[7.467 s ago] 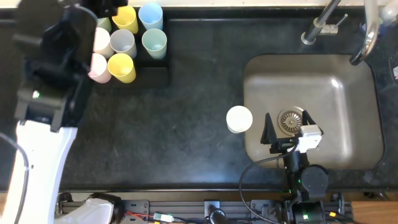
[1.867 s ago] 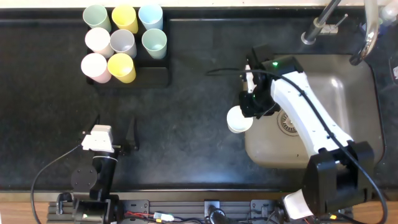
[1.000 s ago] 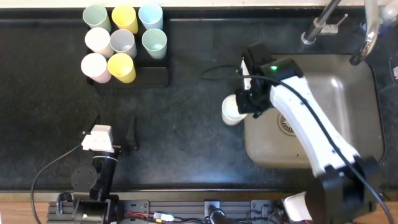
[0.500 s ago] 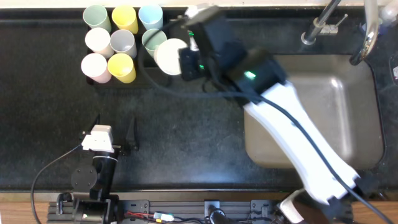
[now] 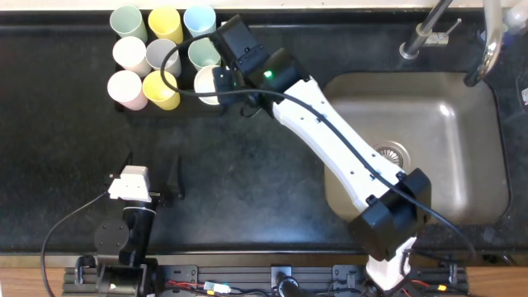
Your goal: Store Cups
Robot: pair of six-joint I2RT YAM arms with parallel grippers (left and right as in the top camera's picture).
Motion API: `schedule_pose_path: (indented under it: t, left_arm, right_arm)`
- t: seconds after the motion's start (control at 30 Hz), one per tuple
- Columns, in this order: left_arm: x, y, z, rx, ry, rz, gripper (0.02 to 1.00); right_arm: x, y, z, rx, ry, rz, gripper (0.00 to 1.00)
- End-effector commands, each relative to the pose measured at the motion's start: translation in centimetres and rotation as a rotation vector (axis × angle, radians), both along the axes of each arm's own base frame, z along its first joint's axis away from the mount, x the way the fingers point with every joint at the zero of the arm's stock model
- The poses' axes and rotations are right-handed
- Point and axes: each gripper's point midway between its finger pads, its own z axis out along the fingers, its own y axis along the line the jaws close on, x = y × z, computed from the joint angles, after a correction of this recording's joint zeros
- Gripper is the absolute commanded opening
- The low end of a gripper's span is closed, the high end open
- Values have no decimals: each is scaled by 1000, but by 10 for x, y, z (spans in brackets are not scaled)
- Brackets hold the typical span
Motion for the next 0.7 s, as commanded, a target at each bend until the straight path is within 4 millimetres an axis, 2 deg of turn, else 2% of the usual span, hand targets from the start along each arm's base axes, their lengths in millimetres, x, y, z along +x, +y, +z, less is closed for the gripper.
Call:
schedule_pose_path:
  t: [0.03, 0.5, 0.7]
  left_arm:
    - [-1, -3, 1, 17, -7, -16, 1000]
    - [-1, -3, 1, 17, -7, -16, 1000]
    - [-1, -3, 1, 17, -7, -16, 1000]
  right_arm:
    - [2, 16, -13, 15, 25, 10, 42]
    - [16, 25, -54, -15, 53, -3, 42]
    - [22, 30, -58, -4, 41, -6, 47]
